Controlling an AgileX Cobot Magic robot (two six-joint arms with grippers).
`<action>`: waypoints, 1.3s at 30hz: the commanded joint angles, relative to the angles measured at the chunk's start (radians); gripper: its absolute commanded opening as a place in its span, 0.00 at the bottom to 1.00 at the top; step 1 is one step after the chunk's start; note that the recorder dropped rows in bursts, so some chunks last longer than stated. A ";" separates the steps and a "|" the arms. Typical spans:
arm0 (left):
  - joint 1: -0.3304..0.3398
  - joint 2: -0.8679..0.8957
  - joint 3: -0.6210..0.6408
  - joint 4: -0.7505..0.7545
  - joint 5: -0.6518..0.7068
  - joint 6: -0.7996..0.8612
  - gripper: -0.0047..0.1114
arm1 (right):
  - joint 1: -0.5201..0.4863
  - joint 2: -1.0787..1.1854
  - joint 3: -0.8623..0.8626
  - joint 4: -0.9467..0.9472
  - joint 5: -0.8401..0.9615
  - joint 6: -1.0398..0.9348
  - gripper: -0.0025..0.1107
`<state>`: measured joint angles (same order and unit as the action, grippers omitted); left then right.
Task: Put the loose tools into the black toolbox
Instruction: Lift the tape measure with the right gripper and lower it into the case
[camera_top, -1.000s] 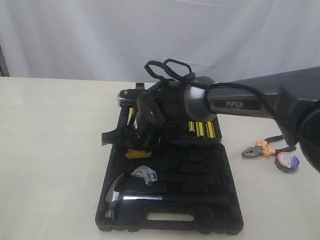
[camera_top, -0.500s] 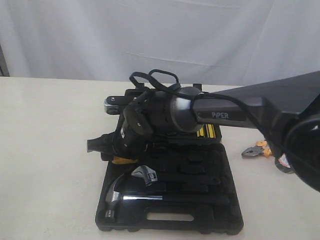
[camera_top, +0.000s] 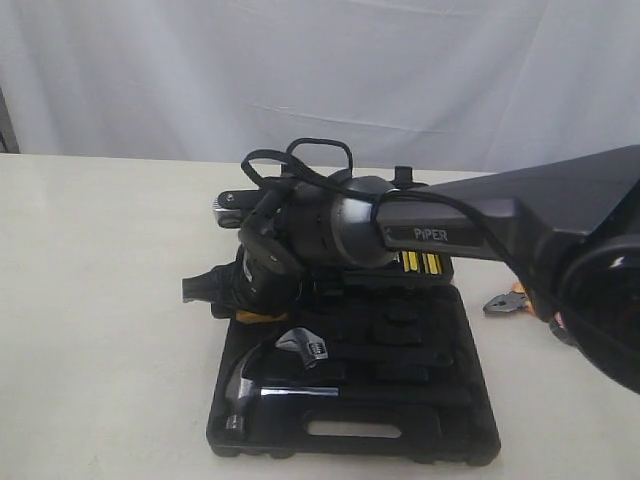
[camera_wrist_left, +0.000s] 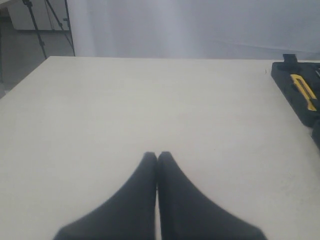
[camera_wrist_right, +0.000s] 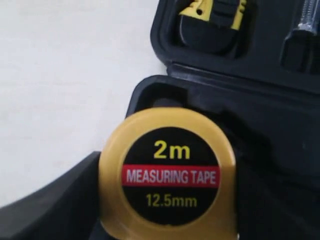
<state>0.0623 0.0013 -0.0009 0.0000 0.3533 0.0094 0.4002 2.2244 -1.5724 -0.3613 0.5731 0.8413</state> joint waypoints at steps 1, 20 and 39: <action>-0.004 -0.001 0.001 0.000 -0.011 -0.002 0.04 | -0.014 0.021 0.015 -0.051 0.125 -0.001 0.02; -0.004 -0.001 0.001 0.000 -0.011 -0.002 0.04 | -0.012 -0.038 0.015 -0.056 0.117 0.030 0.02; -0.004 -0.001 0.001 0.000 -0.011 -0.002 0.04 | -0.012 -0.068 0.015 -0.069 0.127 0.033 0.02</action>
<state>0.0623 0.0013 -0.0009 0.0000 0.3533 0.0094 0.3947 2.1670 -1.5596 -0.4149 0.6877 0.8679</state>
